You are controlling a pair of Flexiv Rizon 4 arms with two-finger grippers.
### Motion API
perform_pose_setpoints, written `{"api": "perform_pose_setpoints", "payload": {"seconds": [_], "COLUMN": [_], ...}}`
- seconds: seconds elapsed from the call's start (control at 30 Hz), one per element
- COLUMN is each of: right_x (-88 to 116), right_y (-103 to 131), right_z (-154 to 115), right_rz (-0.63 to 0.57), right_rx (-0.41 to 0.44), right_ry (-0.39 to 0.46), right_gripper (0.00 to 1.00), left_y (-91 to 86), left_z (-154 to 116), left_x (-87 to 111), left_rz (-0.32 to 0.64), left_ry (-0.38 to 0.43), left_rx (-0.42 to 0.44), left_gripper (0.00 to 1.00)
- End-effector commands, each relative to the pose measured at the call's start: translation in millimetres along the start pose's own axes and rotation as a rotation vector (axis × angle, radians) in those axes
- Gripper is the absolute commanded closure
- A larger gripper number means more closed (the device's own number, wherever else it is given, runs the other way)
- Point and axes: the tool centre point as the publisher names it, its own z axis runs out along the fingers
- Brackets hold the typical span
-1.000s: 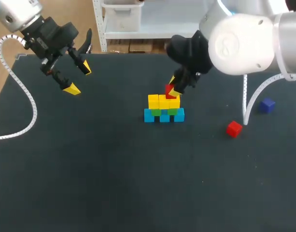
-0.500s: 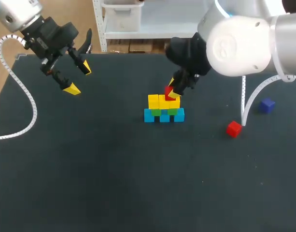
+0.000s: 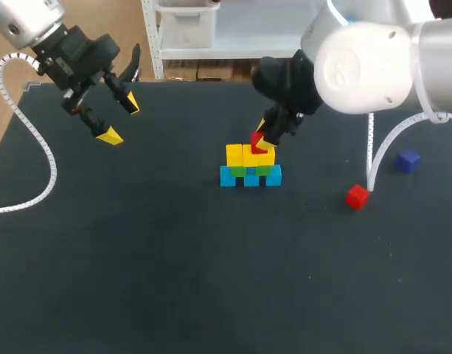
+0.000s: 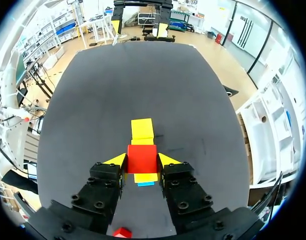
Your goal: Place the blue cubes, place green cubes on the blue cubes, place the yellow cubes on the green cubes, then place the red cubes on the yellow cubes, and place purple cube on the red cubes.
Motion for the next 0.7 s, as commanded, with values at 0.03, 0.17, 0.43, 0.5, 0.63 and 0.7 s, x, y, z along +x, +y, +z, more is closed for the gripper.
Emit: {"api": "perform_pose_setpoints", "payload": {"seconds": [0.03,0.17,0.43,0.5,0.63,0.7], "right_x": [-0.5,-0.5,-0.8,-0.8,-0.6,-0.4], "right_y": [-1.7,-2.0,-2.1,-2.0,-1.7,-1.6], "right_z": [0.0,-0.2,0.4,0.4,0.8,0.9], "right_rz": [-0.001,-0.001,-0.005,-0.005,-0.001,0.000], "right_rx": [-0.006,-0.009,-0.016,-0.017,-0.020,-0.020], "right_ry": [0.001,0.005,0.011,0.012,0.014,0.014], "right_gripper": [1.00,1.00,0.93,0.93,0.90,0.83], "left_y": [0.3,0.3,0.3,0.3,0.3,0.3], "left_z": [0.0,0.0,0.0,0.0,0.0,0.0], "left_x": [0.4,0.4,0.4,0.4,0.4,0.4], "left_rz": [0.002,0.002,0.002,0.002,0.002,0.002], "left_ry": [0.001,0.001,0.001,0.001,0.001,0.001], "left_rx": [0.000,0.000,0.000,0.000,0.000,0.000], "left_gripper": [0.00,0.00,0.00,0.00,0.00,0.00]}}
